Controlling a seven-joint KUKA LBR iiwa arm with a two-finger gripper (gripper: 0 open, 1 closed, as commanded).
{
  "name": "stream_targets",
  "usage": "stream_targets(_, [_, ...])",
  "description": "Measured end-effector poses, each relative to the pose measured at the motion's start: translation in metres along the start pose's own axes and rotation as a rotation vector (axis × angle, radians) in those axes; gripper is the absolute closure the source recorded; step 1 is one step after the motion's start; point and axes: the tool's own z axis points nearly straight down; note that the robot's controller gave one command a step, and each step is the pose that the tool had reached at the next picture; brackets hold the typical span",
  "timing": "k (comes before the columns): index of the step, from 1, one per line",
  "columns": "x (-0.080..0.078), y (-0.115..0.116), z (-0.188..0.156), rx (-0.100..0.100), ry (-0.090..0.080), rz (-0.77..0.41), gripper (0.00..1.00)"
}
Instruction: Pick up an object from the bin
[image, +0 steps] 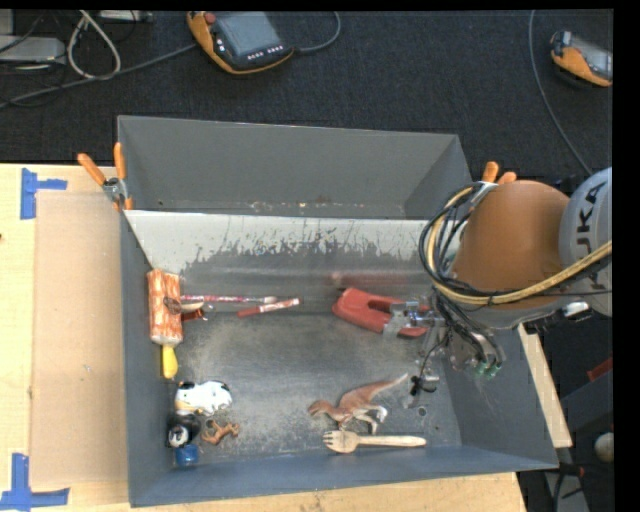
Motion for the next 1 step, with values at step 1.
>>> stream_targets(1, [0.0000,0.0000,0.0000,0.000,0.000,0.000,0.00])
